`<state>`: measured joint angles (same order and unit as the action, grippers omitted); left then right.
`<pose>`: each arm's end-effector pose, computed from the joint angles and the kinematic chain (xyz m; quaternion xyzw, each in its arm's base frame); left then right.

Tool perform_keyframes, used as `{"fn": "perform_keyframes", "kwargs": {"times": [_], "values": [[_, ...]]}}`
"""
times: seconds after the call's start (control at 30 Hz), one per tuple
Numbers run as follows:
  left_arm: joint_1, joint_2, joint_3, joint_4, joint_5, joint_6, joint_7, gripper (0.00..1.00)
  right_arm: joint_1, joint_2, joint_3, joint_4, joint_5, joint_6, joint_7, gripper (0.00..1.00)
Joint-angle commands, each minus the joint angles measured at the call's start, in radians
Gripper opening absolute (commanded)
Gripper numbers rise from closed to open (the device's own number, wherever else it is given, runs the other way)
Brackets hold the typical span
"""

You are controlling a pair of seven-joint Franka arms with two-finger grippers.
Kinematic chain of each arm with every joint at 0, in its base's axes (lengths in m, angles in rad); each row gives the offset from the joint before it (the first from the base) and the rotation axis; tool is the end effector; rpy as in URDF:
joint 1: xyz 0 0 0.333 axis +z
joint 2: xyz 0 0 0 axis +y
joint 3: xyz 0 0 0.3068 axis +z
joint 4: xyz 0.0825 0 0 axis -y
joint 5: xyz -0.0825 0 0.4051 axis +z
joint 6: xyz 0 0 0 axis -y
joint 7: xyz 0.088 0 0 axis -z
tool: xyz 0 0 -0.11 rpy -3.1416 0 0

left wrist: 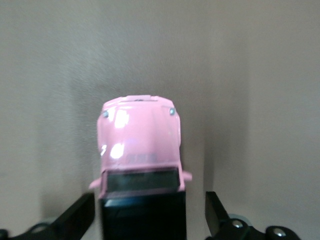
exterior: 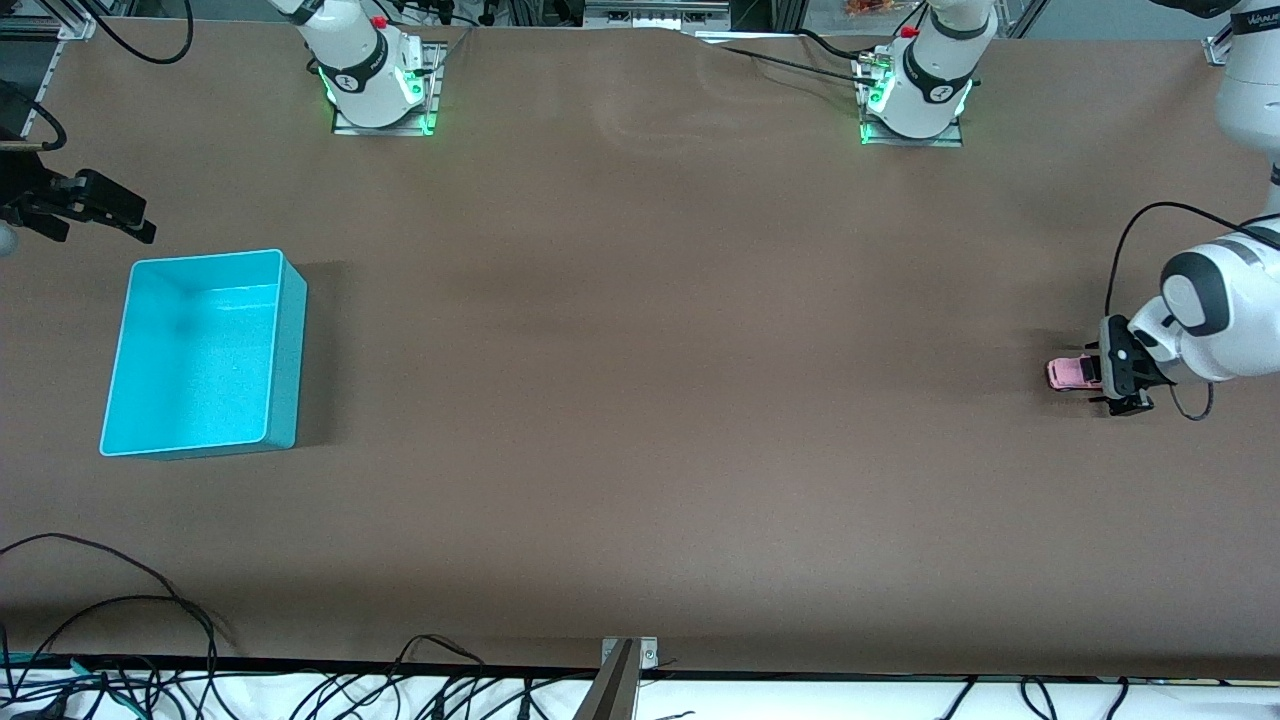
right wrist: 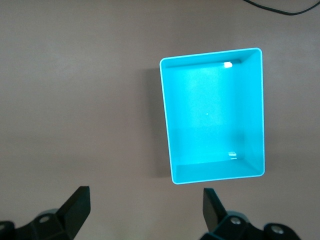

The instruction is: Wind and store pink jeep toy

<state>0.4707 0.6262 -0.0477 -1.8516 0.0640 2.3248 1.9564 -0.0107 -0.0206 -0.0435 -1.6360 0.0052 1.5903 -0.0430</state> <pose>0.5752 0.2608 0.1433 0.7040 -0.7061 -0.0350 0.0677 0.5689 -0.0305 0.5936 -0.9999 0.0057 0.0124 0.0036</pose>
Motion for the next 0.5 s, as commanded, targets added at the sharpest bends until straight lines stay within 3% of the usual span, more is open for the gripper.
{"fn": "perform_keyframes", "kwargs": {"times": [0.0, 0.47], "values": [[-0.001, -0.011, -0.023, 0.109, 0.01, -0.145, -0.005, 1.0, -0.002, -0.001, -0.001, 0.018, 0.018, -0.02, 0.002, 1.0], [-0.02, -0.131, -0.026, 0.114, 0.011, -0.266, -0.117, 1.0, -0.002, -0.001, -0.001, 0.018, 0.018, -0.02, 0.002, 1.0]]}}
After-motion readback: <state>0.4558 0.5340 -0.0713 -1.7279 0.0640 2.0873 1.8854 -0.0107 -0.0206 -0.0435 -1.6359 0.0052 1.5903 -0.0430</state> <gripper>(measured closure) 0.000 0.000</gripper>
